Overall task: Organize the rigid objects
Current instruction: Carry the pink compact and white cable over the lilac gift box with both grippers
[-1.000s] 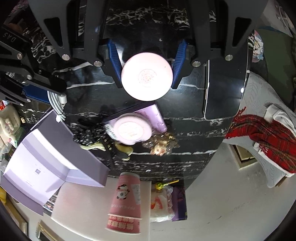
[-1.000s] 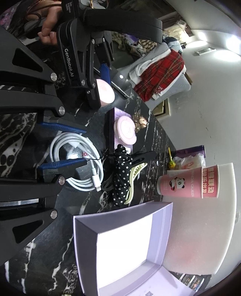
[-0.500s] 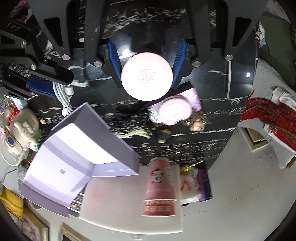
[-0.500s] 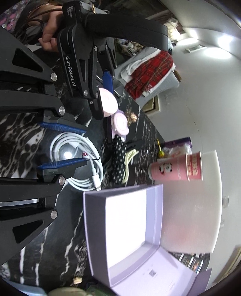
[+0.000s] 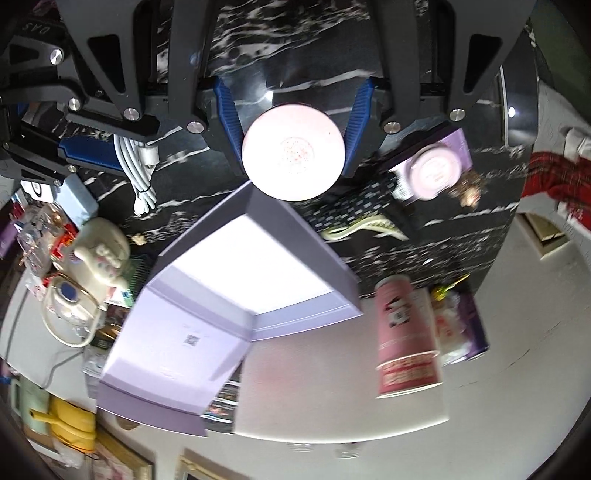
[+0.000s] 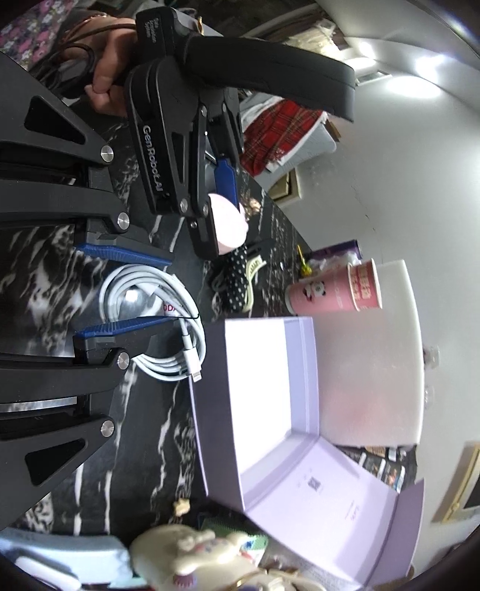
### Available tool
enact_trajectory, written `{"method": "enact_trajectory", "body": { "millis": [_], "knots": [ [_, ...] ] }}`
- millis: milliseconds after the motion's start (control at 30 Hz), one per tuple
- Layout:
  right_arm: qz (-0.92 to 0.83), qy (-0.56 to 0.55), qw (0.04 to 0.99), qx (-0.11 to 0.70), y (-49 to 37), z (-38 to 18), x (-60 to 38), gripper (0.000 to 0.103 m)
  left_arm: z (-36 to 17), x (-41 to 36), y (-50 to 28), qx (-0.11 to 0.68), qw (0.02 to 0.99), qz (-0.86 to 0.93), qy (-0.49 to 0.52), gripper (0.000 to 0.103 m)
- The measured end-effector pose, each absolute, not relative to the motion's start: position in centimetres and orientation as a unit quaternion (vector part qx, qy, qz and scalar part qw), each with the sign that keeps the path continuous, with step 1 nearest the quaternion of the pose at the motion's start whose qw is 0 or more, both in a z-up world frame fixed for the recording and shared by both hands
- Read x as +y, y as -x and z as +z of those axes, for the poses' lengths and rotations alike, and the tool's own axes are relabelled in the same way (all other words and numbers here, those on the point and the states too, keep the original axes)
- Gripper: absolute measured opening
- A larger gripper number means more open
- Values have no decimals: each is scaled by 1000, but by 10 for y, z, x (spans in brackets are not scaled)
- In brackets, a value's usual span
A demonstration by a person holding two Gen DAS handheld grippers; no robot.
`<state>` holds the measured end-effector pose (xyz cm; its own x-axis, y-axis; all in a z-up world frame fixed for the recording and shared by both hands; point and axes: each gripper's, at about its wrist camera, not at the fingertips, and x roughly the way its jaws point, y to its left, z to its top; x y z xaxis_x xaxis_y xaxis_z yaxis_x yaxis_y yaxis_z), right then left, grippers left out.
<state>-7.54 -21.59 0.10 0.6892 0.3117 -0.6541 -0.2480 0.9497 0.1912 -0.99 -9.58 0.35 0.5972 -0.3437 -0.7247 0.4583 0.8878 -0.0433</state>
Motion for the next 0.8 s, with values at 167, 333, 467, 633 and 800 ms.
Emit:
{"method": "enact_trajectory", "body": {
  "millis": [167,333,467,633,800],
  "knots": [
    [137,-42,923,356,82,8,-227,28,9,-117,9,384,886,-245,-86,50],
    [126,-42,927,351,85,12,-239,28,14,-132,5,381,884,-255,-96,50],
    [124,-42,930,344,83,16,-247,28,20,-141,0,376,883,-260,-103,50],
    [133,-52,931,337,74,19,-261,28,29,-150,-9,369,885,-264,-105,50],
    [140,-59,932,330,61,24,-272,28,35,-156,-21,364,886,-265,-106,50]
  ]
}}
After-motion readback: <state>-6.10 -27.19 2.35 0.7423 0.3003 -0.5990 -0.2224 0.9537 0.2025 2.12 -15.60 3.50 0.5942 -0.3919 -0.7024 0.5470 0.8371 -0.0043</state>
